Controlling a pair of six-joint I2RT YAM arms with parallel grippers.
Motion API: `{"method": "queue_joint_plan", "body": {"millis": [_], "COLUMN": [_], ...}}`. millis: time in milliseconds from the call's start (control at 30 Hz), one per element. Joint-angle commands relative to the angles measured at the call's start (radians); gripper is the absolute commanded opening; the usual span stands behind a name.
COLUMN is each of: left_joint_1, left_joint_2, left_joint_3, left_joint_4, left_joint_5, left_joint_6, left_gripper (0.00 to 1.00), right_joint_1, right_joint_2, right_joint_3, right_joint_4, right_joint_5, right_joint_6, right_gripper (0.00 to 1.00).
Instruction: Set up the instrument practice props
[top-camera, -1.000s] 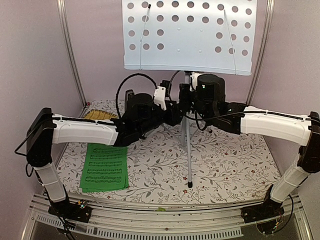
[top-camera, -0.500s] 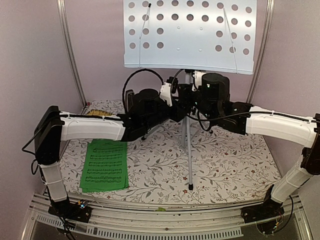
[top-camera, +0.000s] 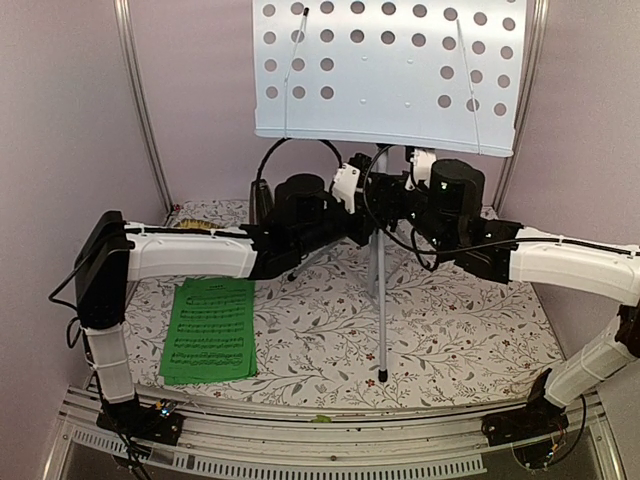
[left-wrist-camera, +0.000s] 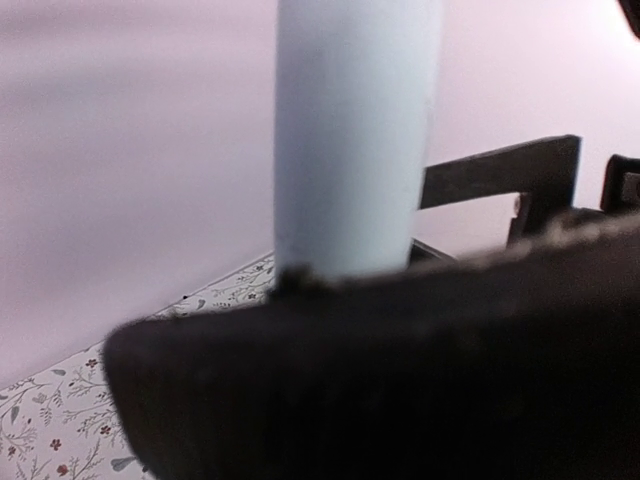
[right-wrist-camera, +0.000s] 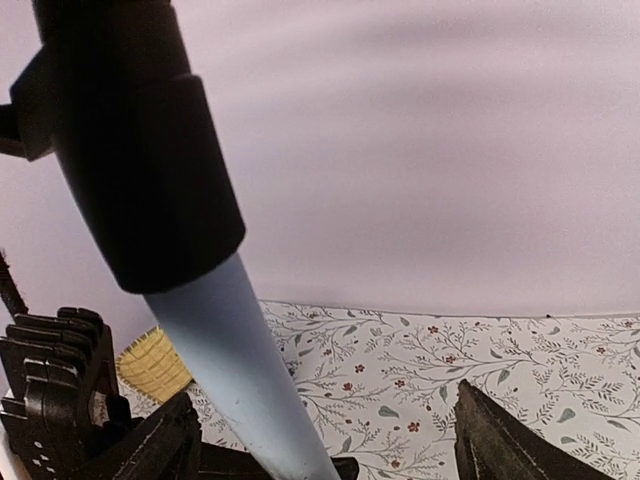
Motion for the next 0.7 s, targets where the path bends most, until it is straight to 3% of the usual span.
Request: {"method": "queue_joint_plan", "body": {"millis": [0, 167, 400, 667], "left_joint_1": [0.048, 0.054, 0.056, 0.055], "left_joint_2": [0.007, 0.011, 0.022, 0.025], "left_joint_3": [0.073, 0.088, 0.126, 0.151], "left_joint_4": [0.063, 0.059, 0.051, 0.052], "left_joint_5": [-0.004, 0.019, 0.047, 0.067], "left_joint_6": [-0.049, -0.05, -0.048, -0.044], "left_gripper": [0.03, 0.11, 0.24, 0.29], "right_joint_1": [0.007, -0.037, -0.077, -0.153], "right_joint_2": [-0.139, -0.232, -0.325, -0.412], "right_joint_3": [-0.132, -0.239, -0.325, -0.429], "right_joint_4": [0.09, 0.122, 0.118, 0.117], "right_joint_5": [-0.162, -0.303, -0.342, -0.443], "right_joint_6": [-0.021, -0.027, -0.061, -0.077], "right_gripper": [0.9, 0.96, 0.98, 0.99]}}
